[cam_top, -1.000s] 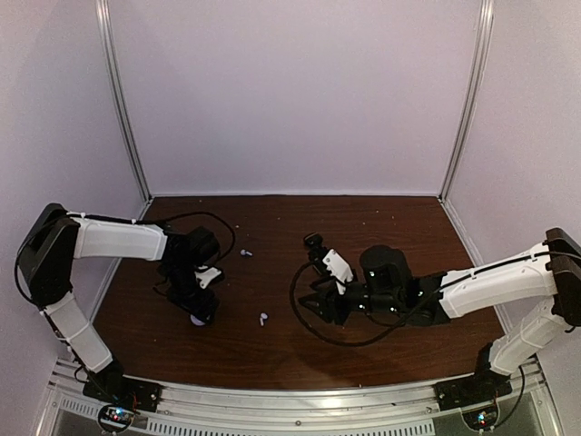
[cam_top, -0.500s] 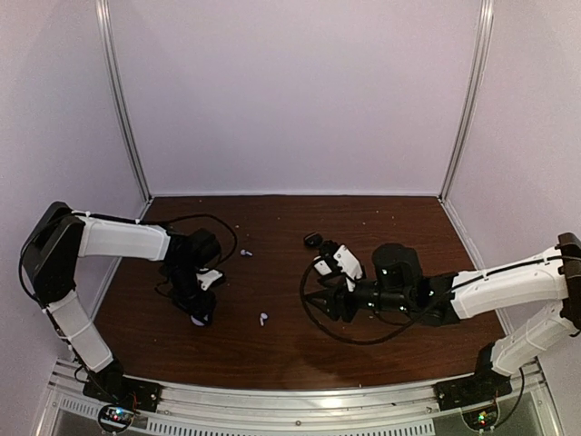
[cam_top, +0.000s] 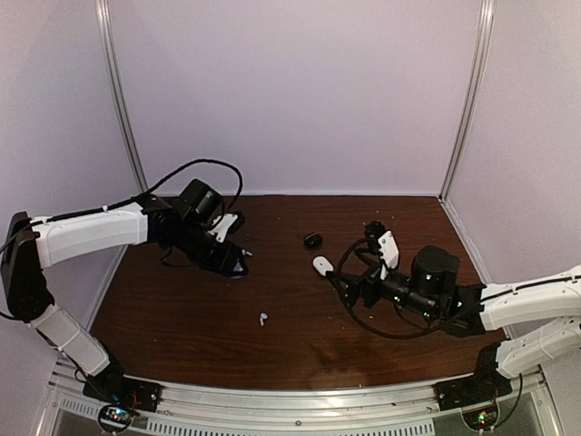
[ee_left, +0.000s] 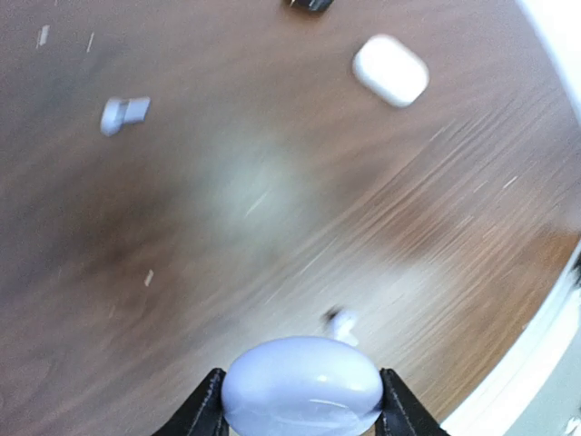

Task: Insert the wireless bluetooth earbuds into the charging case
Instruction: Pick up the charging case from the center of the board, then pass from the left arm to the right

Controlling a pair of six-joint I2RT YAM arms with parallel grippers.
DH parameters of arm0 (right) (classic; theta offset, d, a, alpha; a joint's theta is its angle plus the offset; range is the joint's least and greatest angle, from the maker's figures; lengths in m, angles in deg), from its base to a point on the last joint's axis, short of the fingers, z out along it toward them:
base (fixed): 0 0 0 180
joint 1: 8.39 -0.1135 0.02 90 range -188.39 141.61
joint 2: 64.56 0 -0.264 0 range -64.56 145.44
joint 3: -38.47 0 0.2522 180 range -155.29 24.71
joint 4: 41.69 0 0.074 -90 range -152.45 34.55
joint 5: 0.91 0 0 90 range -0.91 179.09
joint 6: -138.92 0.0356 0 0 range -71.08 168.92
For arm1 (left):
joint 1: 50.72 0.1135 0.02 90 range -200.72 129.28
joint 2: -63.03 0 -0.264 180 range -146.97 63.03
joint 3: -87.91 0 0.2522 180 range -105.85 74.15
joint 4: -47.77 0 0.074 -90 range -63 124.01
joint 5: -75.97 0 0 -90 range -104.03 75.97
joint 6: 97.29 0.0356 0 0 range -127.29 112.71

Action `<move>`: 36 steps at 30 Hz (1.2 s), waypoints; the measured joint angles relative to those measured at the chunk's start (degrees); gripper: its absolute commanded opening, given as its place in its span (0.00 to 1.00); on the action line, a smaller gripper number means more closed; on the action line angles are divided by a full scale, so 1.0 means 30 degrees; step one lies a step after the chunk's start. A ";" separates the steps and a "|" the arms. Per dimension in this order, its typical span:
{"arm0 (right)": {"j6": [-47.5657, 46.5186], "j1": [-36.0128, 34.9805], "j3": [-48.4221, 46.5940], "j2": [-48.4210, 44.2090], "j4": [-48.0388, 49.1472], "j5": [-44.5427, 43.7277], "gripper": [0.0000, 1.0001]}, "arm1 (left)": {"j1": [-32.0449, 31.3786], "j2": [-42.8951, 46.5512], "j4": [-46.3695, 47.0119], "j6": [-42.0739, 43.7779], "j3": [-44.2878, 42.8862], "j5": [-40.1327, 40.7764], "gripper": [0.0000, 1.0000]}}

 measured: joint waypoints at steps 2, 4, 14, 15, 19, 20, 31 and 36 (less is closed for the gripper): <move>0.0313 0.0007 0.0000 0.0044 0.0219 -0.0262 1.00 | -0.0656 0.0080 0.1260 -0.0831 -0.0903 -0.0102 0.25; 0.0954 0.0044 0.0087 0.0182 0.0896 -0.0510 1.00 | -0.1362 -0.0022 0.2157 -0.1472 -0.1639 -0.0102 0.25; 0.1581 0.0102 -0.0321 0.1647 0.3089 -0.0262 0.93 | -0.4007 -0.1807 0.6856 -0.4881 -0.3789 -0.0328 0.24; 0.1574 0.0022 -0.0313 0.1705 0.3257 -0.0379 0.91 | -0.4116 -0.1953 0.7213 -0.5209 -0.3789 -0.0306 0.24; 0.1384 -0.0364 -0.0408 0.2186 0.3934 -0.1005 0.86 | -0.4488 -0.2193 0.8306 -0.6273 -0.3789 -0.0117 0.24; 0.1341 -0.0452 -0.0546 0.2419 0.3956 -0.1195 0.85 | -0.4583 -0.2193 0.8568 -0.6477 -0.3789 -0.0080 0.24; 0.0299 -0.1909 -0.1945 0.4874 0.5734 -0.3650 0.76 | -0.5107 -0.2353 1.0433 -0.7701 -0.3796 0.0109 0.24; -0.0648 -0.2390 -0.1902 0.5865 0.8240 -0.5158 0.67 | -0.5297 -0.2397 1.0987 -0.8051 -0.3789 0.0160 0.24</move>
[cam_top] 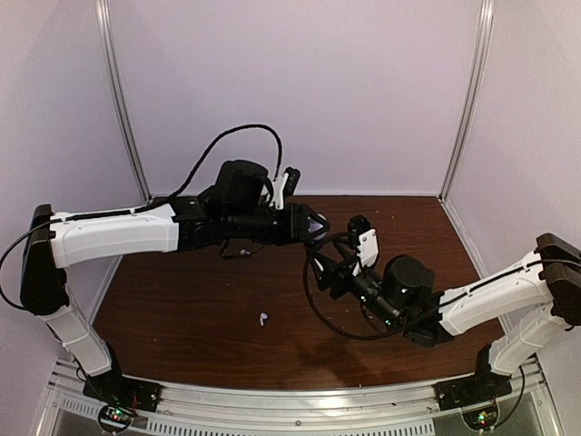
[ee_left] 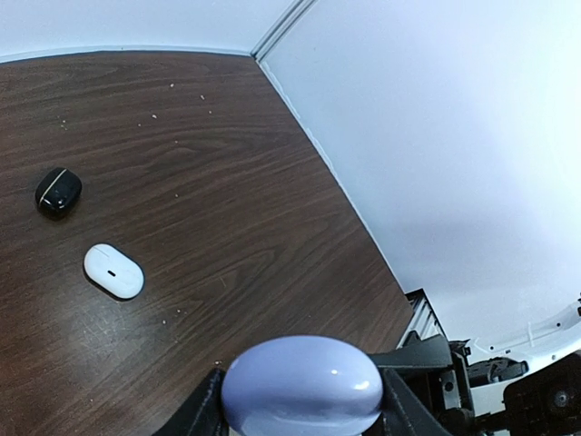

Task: Insert the wireless bluetooth earbuds into the charging case
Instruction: Pass from the left arm to the right

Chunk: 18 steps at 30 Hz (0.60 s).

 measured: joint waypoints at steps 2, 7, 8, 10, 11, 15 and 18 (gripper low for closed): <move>-0.0423 -0.0146 0.0051 0.0372 0.0933 -0.0641 0.64 | -0.0095 0.0000 0.0168 -0.0138 0.0000 0.0000 0.23; -0.1355 -0.0313 0.0051 0.0991 0.2586 -0.1960 0.54 | -0.0233 0.0000 0.0488 -0.0262 0.0000 -0.0007 0.23; -0.1530 -0.0328 0.0051 0.1071 0.2871 -0.2164 0.53 | -0.0248 0.0000 0.0525 -0.0277 0.0000 -0.0007 0.24; -0.1749 -0.0335 0.0051 0.1202 0.3300 -0.2499 0.52 | -0.0284 0.0000 0.0561 -0.0291 0.0022 -0.0007 0.24; -0.1872 -0.0335 0.0051 0.1246 0.3475 -0.2594 0.51 | -0.0306 0.0000 0.0568 -0.0299 0.0029 -0.0007 0.24; -0.2266 -0.0335 0.0044 0.1515 0.4073 -0.2885 0.48 | -0.0379 0.0000 0.0736 -0.0444 0.0160 -0.0029 0.24; -0.2514 -0.0335 -0.0044 0.1770 0.4284 -0.3089 0.47 | -0.0437 -0.0007 0.0940 -0.0525 0.0189 -0.0044 0.24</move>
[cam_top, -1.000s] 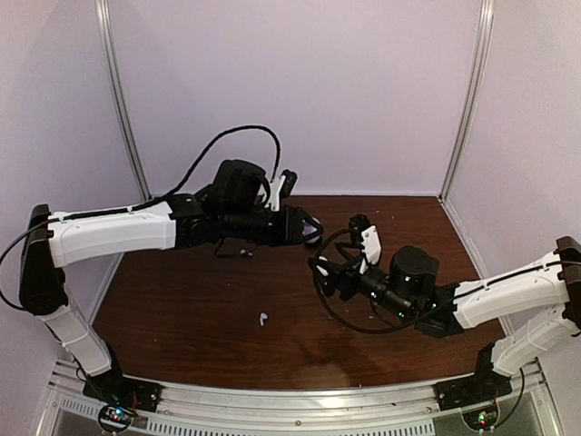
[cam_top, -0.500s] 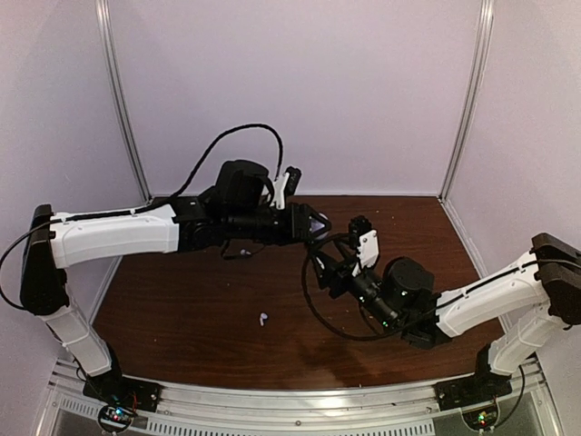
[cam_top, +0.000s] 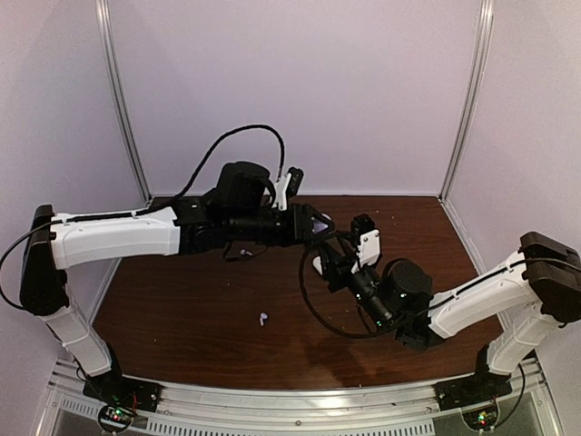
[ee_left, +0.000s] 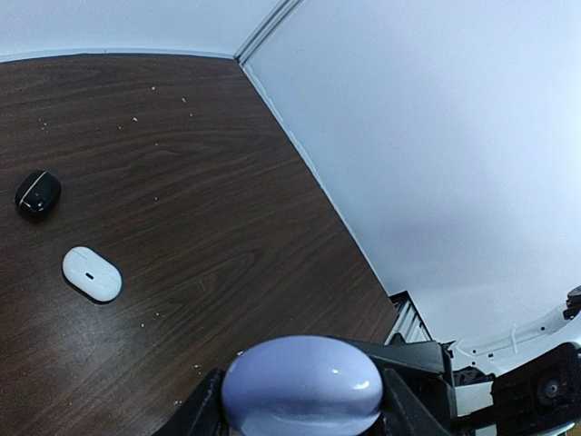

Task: Insert the wireless bluetooth earbuds into the charging case
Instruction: Pass from the left arm to the right

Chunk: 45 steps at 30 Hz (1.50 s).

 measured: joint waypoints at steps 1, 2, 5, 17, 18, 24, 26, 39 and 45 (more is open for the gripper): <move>-0.0036 0.0000 -0.0109 0.0124 0.0015 -0.0029 0.47 | -0.0015 0.0000 0.0073 -0.0029 0.0007 0.0000 0.24; -0.0066 0.0000 -0.0226 0.0248 0.0029 -0.0058 0.47 | -0.0015 0.0000 0.0102 -0.0044 0.0007 0.0000 0.24; -0.0095 0.0000 -0.0495 0.0539 0.0131 -0.0146 0.43 | -0.0051 0.0000 0.0459 -0.0066 0.0138 -0.0022 0.24; -0.0568 0.0000 -0.0634 0.0925 0.0933 -0.0291 0.24 | -0.0226 -0.0160 0.1027 -0.0233 0.0568 -0.0102 0.24; -0.0568 0.0000 -0.0670 0.0962 0.0940 -0.0328 0.21 | -0.0226 -0.0160 0.1064 -0.0240 0.0583 -0.0095 0.24; -0.0197 0.0000 -0.0758 0.0998 0.1326 -0.0481 0.08 | -0.0211 -0.0168 0.1603 -0.0087 0.0590 -0.0160 0.43; -0.0189 0.0000 -0.0758 0.0998 0.1355 -0.0481 0.06 | -0.0211 -0.0168 0.1617 0.0058 0.0590 -0.0189 0.55; -0.0503 0.0000 0.1224 -0.1275 0.1253 0.1785 0.04 | -0.0044 0.2076 -0.0408 0.4131 0.0729 0.0095 0.90; 0.0102 0.0357 0.2557 -0.4816 0.0117 0.5166 0.04 | 0.0495 0.5413 -0.0452 0.8255 0.1967 -0.1778 0.76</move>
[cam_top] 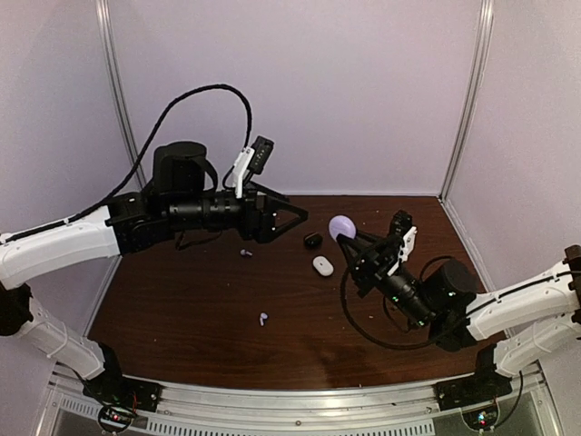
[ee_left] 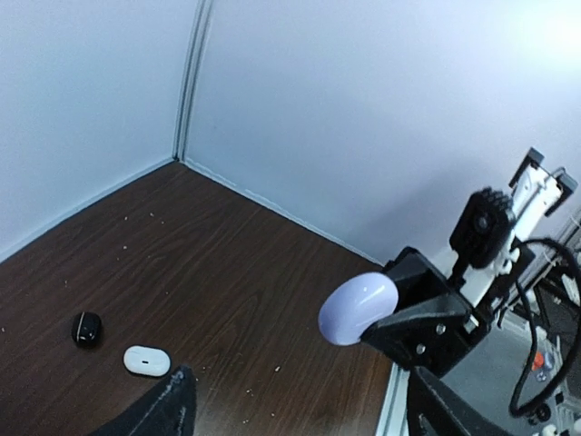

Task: Insert the wireless bluetooth earbuds into the charging case
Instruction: Pass from the left arm to the right, then pass from the right arm to the left

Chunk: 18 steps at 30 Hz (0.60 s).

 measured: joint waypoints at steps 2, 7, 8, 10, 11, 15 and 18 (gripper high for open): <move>0.0430 0.0313 0.0095 -0.1450 -0.0933 0.1712 0.04 | 0.0022 0.0554 0.0036 0.1421 0.0437 -0.0918 0.70; 0.0911 0.0729 0.0036 -0.4036 -0.3322 0.5377 0.02 | -0.0117 0.0845 0.0058 0.4692 0.1676 -0.3315 0.57; 0.0969 0.0743 -0.0044 -0.4393 -0.3949 0.6105 0.02 | -0.0226 0.0845 0.0095 0.5202 0.1923 -0.3577 0.55; 0.1035 0.0743 -0.0219 -0.4626 -0.4743 0.7009 0.02 | -0.0670 0.0831 0.0270 0.6222 0.2273 -0.3876 0.52; 0.1100 0.0743 -0.0255 -0.4677 -0.5107 0.7453 0.02 | -0.1042 0.0816 0.0335 0.6732 0.2368 -0.4014 0.50; 0.1537 0.0743 -0.0262 -0.4677 -0.6324 0.9143 0.02 | -0.2346 0.0721 0.0765 0.8000 0.2375 -0.4189 0.45; 0.1923 0.0758 -0.0277 -0.4466 -0.6608 1.0127 0.02 | -0.2659 0.0495 0.1086 0.8488 0.2375 -0.4065 0.41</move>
